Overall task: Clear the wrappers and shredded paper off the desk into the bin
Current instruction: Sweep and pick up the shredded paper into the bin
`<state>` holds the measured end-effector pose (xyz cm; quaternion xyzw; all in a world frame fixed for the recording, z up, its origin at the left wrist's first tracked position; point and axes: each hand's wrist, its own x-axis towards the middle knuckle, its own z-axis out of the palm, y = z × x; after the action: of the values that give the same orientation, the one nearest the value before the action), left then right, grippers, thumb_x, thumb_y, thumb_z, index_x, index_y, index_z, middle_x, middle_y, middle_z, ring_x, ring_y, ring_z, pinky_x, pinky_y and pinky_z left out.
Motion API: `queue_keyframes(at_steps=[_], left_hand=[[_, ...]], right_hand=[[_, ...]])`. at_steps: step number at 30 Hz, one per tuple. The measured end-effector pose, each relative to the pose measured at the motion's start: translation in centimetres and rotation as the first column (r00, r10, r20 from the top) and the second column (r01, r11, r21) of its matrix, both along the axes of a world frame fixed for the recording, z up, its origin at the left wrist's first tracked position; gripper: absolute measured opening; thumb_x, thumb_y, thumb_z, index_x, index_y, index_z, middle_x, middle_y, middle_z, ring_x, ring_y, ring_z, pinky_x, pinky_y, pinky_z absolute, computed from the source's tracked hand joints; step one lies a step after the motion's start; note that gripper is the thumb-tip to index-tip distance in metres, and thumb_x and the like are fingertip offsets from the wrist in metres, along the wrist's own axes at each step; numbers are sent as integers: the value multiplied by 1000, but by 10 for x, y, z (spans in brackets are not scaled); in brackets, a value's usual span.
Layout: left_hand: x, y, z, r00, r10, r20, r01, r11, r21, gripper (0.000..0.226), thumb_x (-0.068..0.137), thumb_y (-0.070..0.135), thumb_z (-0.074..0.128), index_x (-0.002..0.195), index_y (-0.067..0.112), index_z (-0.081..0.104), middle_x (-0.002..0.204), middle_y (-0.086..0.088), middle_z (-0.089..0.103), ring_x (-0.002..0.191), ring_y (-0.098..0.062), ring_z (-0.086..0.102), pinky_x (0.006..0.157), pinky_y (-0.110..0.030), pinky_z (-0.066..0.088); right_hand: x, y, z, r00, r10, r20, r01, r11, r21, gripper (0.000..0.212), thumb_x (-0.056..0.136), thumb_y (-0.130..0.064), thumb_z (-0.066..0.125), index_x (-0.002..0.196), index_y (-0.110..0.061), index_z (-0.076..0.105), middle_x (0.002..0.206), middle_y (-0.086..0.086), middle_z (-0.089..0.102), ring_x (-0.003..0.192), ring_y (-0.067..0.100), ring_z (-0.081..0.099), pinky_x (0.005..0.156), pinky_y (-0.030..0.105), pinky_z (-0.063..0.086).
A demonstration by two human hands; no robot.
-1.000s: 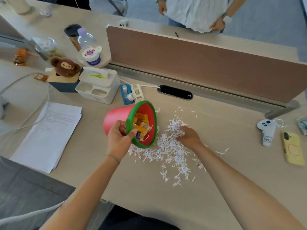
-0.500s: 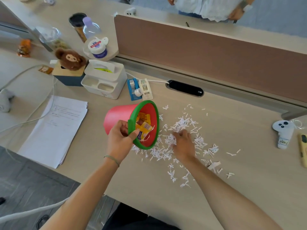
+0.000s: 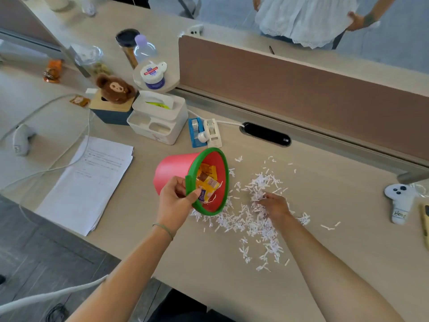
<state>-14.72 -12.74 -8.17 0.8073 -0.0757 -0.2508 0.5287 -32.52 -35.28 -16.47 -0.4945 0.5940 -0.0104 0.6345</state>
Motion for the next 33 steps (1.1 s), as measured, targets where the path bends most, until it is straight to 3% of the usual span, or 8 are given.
queue_keyframes(at_steps=[4, 7, 11, 15, 18, 23, 29, 33], left_hand=[[4, 5, 1, 1000, 2, -25, -2, 1000, -11, 26, 83, 7, 83, 84, 9, 57, 73, -6, 50, 86, -54, 66, 74, -66, 61], [6, 6, 3, 999, 1, -41, -2, 1000, -21, 28, 83, 7, 83, 86, 5, 56, 75, -8, 49, 85, -54, 65, 73, -67, 61], [9, 8, 6, 998, 15, -61, -17, 999, -39, 32, 71, 27, 85, 77, 19, 55, 71, -3, 49, 85, -56, 64, 73, -67, 60], [10, 11, 5, 998, 13, -58, -16, 998, -56, 31, 71, 25, 86, 78, 18, 57, 67, 2, 47, 71, -32, 56, 72, -68, 59], [11, 14, 4, 998, 22, -65, -27, 997, -74, 32, 65, 35, 85, 76, 23, 58, 68, 3, 47, 71, -29, 55, 72, -68, 59], [17, 23, 0, 996, 42, -78, -51, 992, -114, 50, 64, 38, 84, 86, 5, 54, 74, -6, 45, 70, -27, 52, 75, -70, 58], [28, 34, 1, 995, 66, -79, -77, 986, -146, 54, 63, 40, 83, 89, 3, 55, 77, -8, 45, 72, -28, 53, 74, -72, 57], [32, 44, 1, 991, 107, -77, -118, 981, -153, 60, 62, 45, 83, 91, 1, 54, 78, -8, 45, 72, -28, 52, 74, -72, 57]], right_hand=[[11, -1, 30, 987, -91, 131, 73, 988, 136, 15, 83, 5, 73, 83, -7, 63, 83, 13, 64, 78, 24, 61, 61, 30, 44], [34, 4, 56, 963, -123, 238, 80, 980, 185, 25, 85, 9, 69, 69, -7, 59, 69, 9, 67, 66, 17, 65, 57, 26, 49], [72, 20, 84, 952, -73, 298, 27, 987, 157, 19, 82, 9, 71, 78, -8, 63, 76, 8, 71, 73, 19, 66, 68, 31, 49], [107, 42, 100, 956, 0, 294, -27, 996, 87, 18, 79, 10, 71, 82, -9, 72, 79, 10, 75, 74, 25, 68, 68, 31, 53], [127, 59, 107, 964, 79, 254, -82, 997, 3, 22, 75, 10, 71, 85, -9, 75, 84, 15, 77, 76, 30, 72, 67, 34, 57], [151, 77, 112, 958, 208, 196, -196, 977, -81, 31, 69, 8, 75, 93, -12, 75, 93, 13, 77, 87, 32, 74, 83, 44, 61], [166, 89, 118, 935, 317, 160, -299, 946, -125, 27, 81, 3, 65, 92, -20, 74, 92, 6, 75, 90, 25, 70, 83, 36, 59], [172, 92, 121, 877, 431, 214, -419, 902, -99, 28, 89, -2, 59, 95, -19, 80, 103, 8, 78, 104, 29, 71, 98, 46, 55]])
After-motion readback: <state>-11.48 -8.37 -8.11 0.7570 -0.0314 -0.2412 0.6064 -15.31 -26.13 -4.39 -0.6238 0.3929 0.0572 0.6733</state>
